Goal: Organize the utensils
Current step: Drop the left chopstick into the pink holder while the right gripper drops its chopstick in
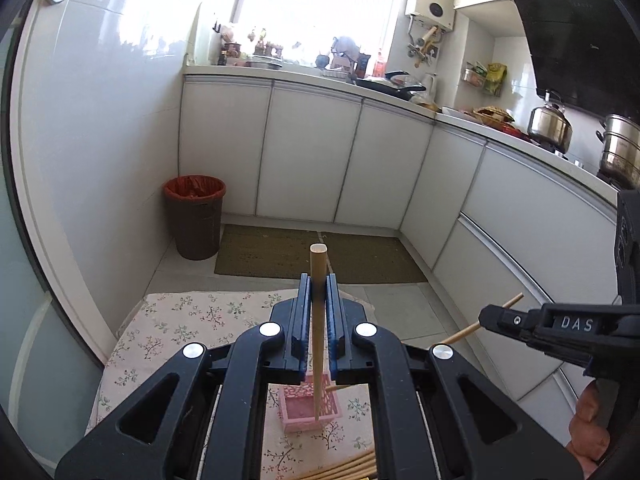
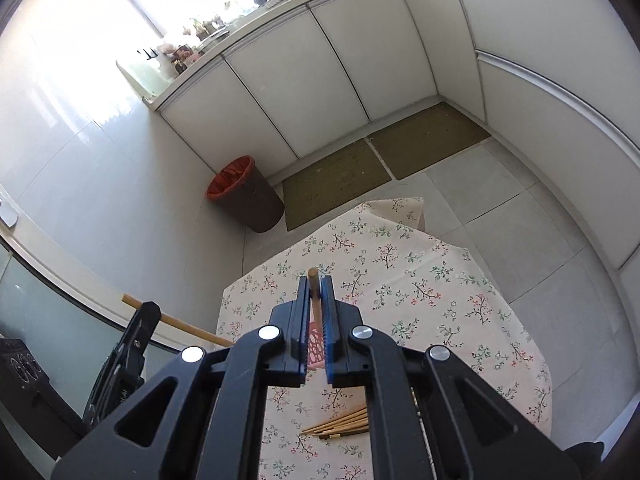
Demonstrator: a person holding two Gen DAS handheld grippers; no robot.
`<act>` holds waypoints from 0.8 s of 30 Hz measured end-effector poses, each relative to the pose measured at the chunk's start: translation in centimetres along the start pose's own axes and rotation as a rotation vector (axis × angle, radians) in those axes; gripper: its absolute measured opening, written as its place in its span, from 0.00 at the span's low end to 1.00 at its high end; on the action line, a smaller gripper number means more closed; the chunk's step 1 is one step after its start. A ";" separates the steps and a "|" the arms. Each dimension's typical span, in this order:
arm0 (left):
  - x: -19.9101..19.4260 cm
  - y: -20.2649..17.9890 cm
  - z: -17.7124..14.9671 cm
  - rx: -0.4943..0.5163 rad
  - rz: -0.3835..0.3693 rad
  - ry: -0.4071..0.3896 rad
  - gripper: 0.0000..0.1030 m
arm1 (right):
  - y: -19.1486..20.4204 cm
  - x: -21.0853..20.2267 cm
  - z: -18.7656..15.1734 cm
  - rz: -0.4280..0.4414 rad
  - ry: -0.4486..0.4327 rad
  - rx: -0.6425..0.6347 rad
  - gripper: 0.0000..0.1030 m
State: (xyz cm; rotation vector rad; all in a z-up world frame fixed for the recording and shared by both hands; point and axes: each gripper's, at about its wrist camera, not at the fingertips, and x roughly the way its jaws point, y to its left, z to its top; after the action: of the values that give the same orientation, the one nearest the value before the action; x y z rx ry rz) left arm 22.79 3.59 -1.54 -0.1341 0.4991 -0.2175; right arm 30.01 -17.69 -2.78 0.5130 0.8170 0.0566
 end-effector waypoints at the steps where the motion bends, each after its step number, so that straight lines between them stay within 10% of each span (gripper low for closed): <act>1: 0.6 0.3 -0.1 -0.006 0.015 0.004 0.06 | 0.3 0.6 0.0 -0.004 0.007 -0.009 0.06; 12: 4.7 2.6 -2.0 -0.081 0.029 0.089 0.07 | 1.7 5.2 -0.6 -0.057 0.060 -0.065 0.06; 24: 3.0 3.0 -0.9 -0.117 0.014 0.025 0.43 | 1.3 6.3 -0.4 -0.089 0.061 -0.061 0.09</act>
State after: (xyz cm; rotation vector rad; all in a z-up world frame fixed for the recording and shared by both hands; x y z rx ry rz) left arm 25.43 5.77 -4.19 -0.2422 0.5378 -0.1764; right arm 34.32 -14.84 -6.69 0.4182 0.8939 0.0155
